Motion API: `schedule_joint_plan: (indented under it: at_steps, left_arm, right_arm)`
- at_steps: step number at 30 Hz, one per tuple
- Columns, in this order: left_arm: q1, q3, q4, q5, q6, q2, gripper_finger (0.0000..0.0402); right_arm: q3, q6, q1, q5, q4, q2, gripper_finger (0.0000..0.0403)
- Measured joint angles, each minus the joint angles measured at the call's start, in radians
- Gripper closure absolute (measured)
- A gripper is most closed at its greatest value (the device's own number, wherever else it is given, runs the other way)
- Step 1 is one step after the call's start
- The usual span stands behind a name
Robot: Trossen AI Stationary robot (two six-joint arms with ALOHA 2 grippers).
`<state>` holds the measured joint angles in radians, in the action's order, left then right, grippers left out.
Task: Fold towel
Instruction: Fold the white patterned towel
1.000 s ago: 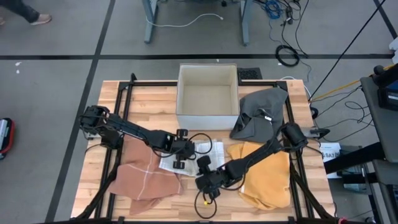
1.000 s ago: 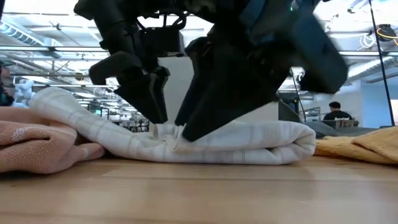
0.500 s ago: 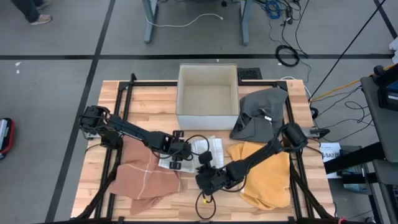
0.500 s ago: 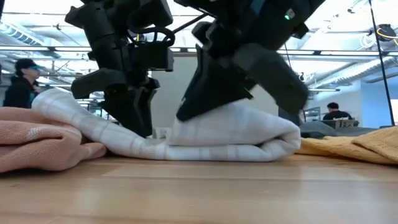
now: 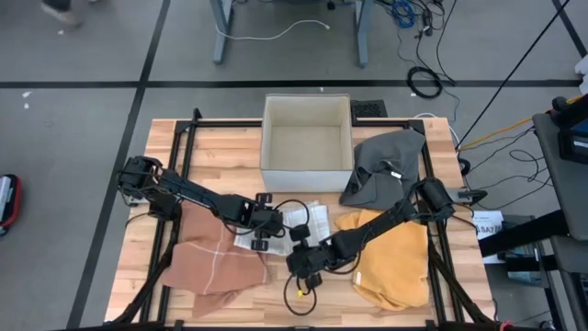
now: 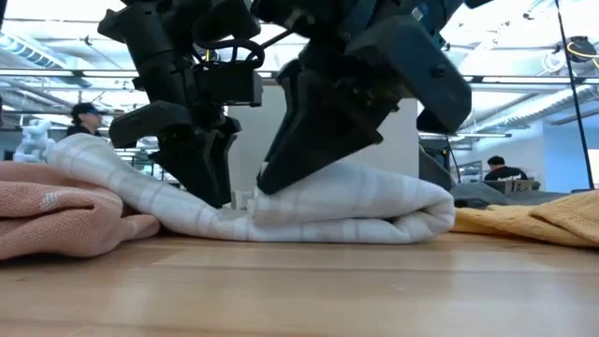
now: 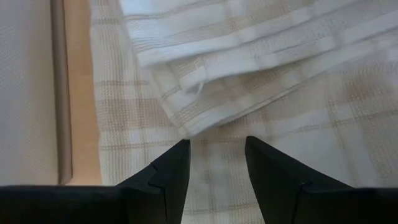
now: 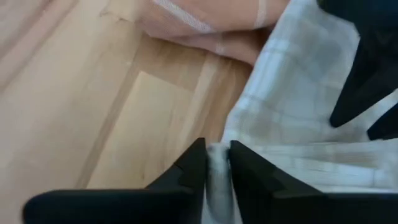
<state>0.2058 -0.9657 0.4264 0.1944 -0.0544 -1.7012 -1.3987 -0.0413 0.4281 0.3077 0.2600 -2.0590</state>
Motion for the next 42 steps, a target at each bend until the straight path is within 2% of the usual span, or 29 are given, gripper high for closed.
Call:
schedule_joint_plan:
  at_steps: [8, 15, 23, 28, 30, 31, 35, 37, 42]
  left_arm:
    - [0.030, -0.002, -0.058, 0.082, 0.019, 0.000, 0.0239]
    - [0.039, -0.027, 0.034, 0.107, 0.032, 0.032, 0.0239]
    - [0.048, -0.029, 0.089, 0.245, 0.090, 0.256, 0.0239]
    - [0.023, 0.011, 0.131, 0.236, 0.086, 0.392, 0.0239]
    - [0.011, 0.052, 0.125, 0.180, 0.076, 0.423, 0.0239]
    - [0.003, 0.080, 0.121, 0.138, 0.067, 0.433, 0.0239]
    - [-0.014, 0.215, 0.038, -0.038, 0.012, 0.434, 0.0239]
    - [-0.013, 0.281, -0.034, -0.075, -0.018, 0.429, 0.0239]
    - [-0.010, 0.383, -0.193, -0.119, -0.073, 0.427, 0.0239]
  right_arm:
    - [0.000, -0.003, 0.012, 0.174, 0.001, 0.012, 0.0269]
    - [0.000, -0.007, 0.006, 0.348, 0.008, 0.057, 0.0251]
    - [0.000, -0.079, -0.048, 0.371, 0.017, 0.110, 0.0258]
    - [0.000, -0.148, -0.103, 0.368, 0.028, 0.155, 0.0259]
    - [0.000, -0.177, -0.136, 0.330, 0.036, 0.172, 0.0259]
    - [0.000, -0.187, -0.157, 0.271, 0.040, 0.180, 0.0259]
    - [0.000, -0.190, -0.263, -0.067, 0.065, 0.189, 0.0259]
    - [0.000, -0.195, -0.309, -0.177, 0.069, 0.170, 0.0259]
    - [0.000, -0.226, -0.376, -0.321, 0.041, 0.107, 0.0259]
